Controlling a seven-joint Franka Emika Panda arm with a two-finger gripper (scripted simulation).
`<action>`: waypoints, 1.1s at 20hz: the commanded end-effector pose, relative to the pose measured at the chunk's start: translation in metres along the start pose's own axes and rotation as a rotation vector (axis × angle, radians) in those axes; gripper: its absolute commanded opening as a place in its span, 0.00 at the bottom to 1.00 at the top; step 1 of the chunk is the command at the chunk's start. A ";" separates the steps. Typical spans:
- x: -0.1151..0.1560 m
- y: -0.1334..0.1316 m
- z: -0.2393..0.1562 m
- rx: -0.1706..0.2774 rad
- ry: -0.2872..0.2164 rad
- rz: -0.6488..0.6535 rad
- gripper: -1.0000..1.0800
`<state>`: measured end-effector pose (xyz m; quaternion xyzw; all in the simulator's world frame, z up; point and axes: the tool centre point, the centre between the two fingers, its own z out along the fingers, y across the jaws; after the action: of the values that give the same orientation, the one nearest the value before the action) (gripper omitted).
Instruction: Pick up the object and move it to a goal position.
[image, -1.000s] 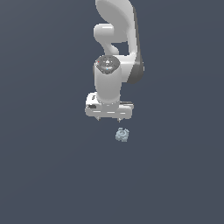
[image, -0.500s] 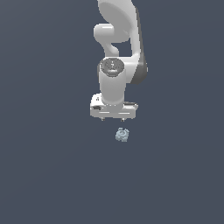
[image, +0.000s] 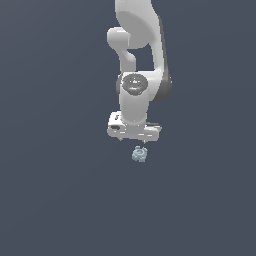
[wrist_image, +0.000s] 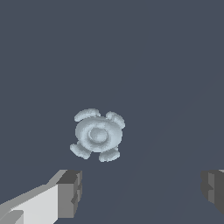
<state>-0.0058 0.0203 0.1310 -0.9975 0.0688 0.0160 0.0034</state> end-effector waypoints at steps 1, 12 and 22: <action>0.003 -0.008 0.008 -0.001 0.006 0.032 0.96; 0.014 -0.035 0.037 -0.002 0.030 0.149 0.96; 0.015 -0.038 0.046 -0.002 0.032 0.159 0.96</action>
<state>0.0130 0.0564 0.0881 -0.9891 0.1474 0.0002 0.0002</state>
